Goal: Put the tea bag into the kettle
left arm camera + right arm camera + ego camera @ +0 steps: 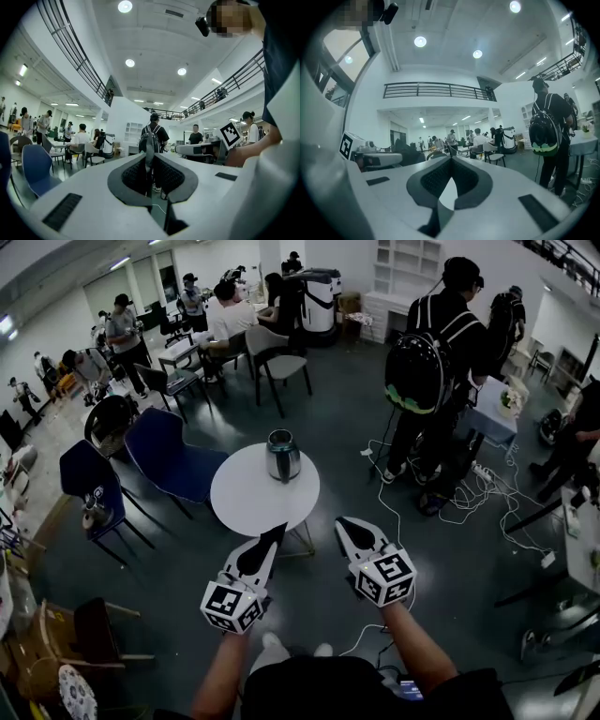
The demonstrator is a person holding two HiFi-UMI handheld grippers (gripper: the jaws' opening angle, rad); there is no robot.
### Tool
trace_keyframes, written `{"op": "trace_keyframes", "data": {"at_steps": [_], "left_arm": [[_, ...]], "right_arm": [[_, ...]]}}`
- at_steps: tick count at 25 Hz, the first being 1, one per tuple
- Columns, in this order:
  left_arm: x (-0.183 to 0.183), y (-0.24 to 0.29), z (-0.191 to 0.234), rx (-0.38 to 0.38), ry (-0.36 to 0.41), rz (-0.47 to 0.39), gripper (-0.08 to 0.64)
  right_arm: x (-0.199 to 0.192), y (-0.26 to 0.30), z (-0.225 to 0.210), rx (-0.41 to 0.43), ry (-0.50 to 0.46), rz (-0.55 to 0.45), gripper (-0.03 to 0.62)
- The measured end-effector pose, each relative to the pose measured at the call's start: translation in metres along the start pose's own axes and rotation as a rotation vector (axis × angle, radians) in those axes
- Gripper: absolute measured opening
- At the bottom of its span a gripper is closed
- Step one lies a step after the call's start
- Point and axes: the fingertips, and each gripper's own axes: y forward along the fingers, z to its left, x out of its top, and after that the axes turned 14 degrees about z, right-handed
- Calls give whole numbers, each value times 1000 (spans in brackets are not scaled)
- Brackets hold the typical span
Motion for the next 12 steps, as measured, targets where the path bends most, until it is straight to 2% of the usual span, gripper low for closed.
{"op": "trace_keyframes", "data": {"at_steps": [12], "left_arm": [[-2,-3,-23,9,-1,5,43]], "right_arm": [[-6,-20,-4,21,-4,-6,17]]}}
